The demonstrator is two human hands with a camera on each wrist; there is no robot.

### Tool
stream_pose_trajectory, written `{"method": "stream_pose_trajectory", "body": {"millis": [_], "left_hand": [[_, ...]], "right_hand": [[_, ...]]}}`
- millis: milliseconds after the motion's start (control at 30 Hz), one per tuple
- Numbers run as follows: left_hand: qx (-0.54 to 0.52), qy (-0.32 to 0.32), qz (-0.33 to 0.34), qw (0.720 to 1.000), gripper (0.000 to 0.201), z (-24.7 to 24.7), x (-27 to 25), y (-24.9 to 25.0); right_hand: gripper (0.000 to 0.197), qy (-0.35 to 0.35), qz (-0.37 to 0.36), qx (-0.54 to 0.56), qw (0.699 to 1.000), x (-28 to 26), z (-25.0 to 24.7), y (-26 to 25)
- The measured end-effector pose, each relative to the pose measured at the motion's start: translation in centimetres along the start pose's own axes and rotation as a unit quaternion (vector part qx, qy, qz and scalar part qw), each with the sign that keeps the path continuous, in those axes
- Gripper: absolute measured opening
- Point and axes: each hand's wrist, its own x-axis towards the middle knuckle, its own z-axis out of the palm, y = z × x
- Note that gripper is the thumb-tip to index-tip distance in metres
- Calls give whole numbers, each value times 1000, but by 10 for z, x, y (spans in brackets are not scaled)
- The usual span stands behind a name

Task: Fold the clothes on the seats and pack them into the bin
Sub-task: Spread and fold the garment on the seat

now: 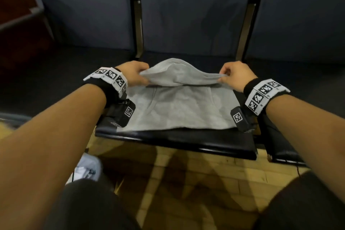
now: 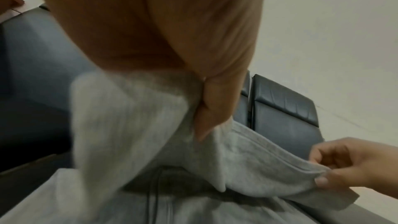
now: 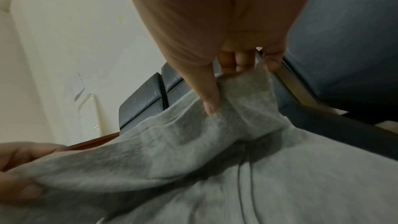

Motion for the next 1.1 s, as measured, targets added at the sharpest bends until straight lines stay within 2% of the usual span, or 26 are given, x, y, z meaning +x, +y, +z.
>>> {"method": "stream_pose_trajectory", "body": {"millis": [133,267,367,433,500,567,700,833,900,967,1033,1100], "left_hand": [[57,-62,-11,996,20,31,-30,1],[148,-60,-33,987,17,57,-48,-10],[182,-125,-48,974,20,69,-57,-16],[182,-132,-61,972,23,70,-60,-20],[163,-95,-74,979,22,68,-62,-26],[156,-86,-81,981,23,67,-64,-30],[174,-126,-73,974,21,66,-65,-20],[221,-170,-83,957,24,60,-65,-10],[180,-153,-69,969,23,58,-67,-13],[110,-90,-27,989,19,58,-69,-9],[66,-34,14,997,16,62,-67,2],[67,-34,39,996,18,74,-62,16]], "right_hand": [[8,-53,-8,-29,998,-39,11,3],[13,-35,-18,-49,998,-50,4,0],[19,-116,-30,-145,982,-57,8,1],[22,-163,-28,-202,965,-62,14,0],[22,-170,-16,-217,961,-63,17,-3],[18,-177,-16,-232,956,-64,20,-6],[18,-216,-13,-287,933,-62,23,-11],[20,-235,18,-292,927,-61,16,-8],[23,-250,24,-300,920,-63,15,-8],[30,-229,-14,-253,940,-66,20,-14],[33,-195,-71,-164,964,-71,32,-27],[33,-185,-107,-134,968,-76,48,-43]]}}
